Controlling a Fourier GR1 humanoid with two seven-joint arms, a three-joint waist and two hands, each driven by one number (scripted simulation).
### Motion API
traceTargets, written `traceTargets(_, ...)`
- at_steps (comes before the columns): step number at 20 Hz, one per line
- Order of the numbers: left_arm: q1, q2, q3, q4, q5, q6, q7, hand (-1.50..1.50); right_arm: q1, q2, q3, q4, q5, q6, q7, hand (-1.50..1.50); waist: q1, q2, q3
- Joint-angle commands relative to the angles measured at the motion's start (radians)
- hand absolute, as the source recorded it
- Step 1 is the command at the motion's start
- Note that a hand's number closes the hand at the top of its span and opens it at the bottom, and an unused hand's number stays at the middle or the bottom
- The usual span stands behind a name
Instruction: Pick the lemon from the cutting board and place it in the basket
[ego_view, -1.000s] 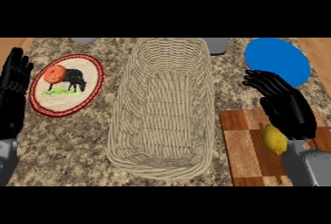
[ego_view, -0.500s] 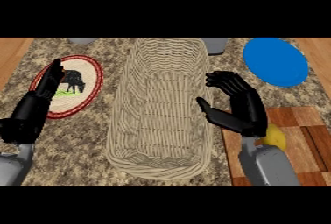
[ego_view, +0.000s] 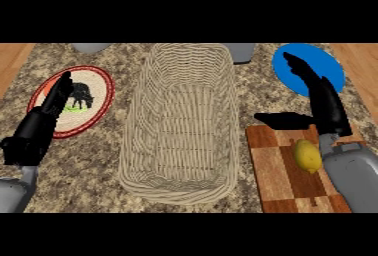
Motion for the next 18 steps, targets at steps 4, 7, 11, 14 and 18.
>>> traceTargets(4,-0.013,-0.005,-0.001,-0.011,0.002,-0.009,0.002,0.00,-0.123,-0.315,0.102,-0.012,0.005,0.476,0.287,-1.50,0.015,-0.001,0.000)
traceTargets(7,0.002,-0.014,-0.002,0.011,-0.001,-0.014,-0.022,0.00,-0.189,-0.369,0.107,-0.044,-0.126,0.698,0.378,-1.50,0.018,0.002,0.002)
traceTargets(11,0.020,-0.020,0.001,0.023,-0.005,-0.031,-0.051,0.00,-0.284,-0.385,0.055,-0.052,-0.324,0.896,0.545,-1.50,0.025,0.007,0.006)
traceTargets(14,-0.006,0.002,0.030,-0.037,0.020,-0.055,0.033,0.00,-0.233,-0.414,0.030,-0.065,-0.392,0.958,0.589,-1.50,0.020,0.007,0.009)
traceTargets(18,-0.005,-0.050,0.020,0.019,-0.042,-0.030,-0.020,0.00,-0.180,-0.420,0.031,-0.056,-0.385,0.966,0.576,-1.50,0.016,0.011,0.009)
